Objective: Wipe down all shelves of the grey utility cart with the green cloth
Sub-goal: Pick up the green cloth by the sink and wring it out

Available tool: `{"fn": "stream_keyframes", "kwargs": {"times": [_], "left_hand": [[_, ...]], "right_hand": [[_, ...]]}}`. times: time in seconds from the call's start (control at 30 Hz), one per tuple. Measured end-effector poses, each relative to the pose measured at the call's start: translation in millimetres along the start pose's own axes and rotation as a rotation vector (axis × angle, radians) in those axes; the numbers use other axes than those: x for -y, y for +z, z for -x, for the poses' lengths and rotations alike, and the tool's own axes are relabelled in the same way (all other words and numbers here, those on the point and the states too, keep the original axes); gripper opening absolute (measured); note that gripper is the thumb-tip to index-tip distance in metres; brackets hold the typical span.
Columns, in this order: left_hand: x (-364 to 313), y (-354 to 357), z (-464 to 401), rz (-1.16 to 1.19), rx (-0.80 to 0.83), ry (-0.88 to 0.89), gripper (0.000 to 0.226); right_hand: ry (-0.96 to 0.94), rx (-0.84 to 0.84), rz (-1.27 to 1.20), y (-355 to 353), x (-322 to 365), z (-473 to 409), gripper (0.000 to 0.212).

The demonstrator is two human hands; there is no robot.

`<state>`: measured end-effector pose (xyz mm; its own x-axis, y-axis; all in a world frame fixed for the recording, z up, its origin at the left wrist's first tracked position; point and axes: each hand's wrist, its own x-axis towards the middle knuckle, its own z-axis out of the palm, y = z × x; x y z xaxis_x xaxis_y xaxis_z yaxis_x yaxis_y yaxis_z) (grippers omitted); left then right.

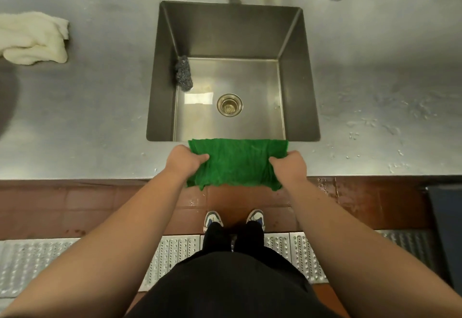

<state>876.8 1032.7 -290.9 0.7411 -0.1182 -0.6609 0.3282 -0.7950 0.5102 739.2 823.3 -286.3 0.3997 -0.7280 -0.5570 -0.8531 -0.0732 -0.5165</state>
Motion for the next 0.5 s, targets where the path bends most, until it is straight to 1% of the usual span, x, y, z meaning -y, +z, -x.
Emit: {"fn": "stream_keyframes", "kwargs": {"times": [0.07,0.13,0.2,0.27,0.33,0.4,0.5], "left_hand": [[2,0,-1,0.06,0.014,0.003,0.024],[8,-3,0,0.205,0.018,0.016,0.023],[13,-10,5,0.307,0.015,0.066,0.016],[13,-16,14,0.362,0.021,0.143,0.01],[5,-22,25,0.444,0.062,0.243,0.006],[-6,-27,36,0.478,0.099,0.353,0.006],[-28,-30,55,0.514,0.136,0.432,0.007]], "right_hand": [[-0.018,0.015,-0.02,-2,3,2,0.01],[0.017,0.018,-0.161,-7,2,4,0.002],[0.087,0.019,-0.375,-15,1,11,0.01],[0.082,0.009,-0.513,-25,-1,20,0.013],[0.016,-0.039,-0.592,-36,-3,31,0.015],[-0.059,-0.111,-0.631,-48,-7,41,0.014],[-0.12,-0.175,-0.698,-71,-17,58,0.012]]}}
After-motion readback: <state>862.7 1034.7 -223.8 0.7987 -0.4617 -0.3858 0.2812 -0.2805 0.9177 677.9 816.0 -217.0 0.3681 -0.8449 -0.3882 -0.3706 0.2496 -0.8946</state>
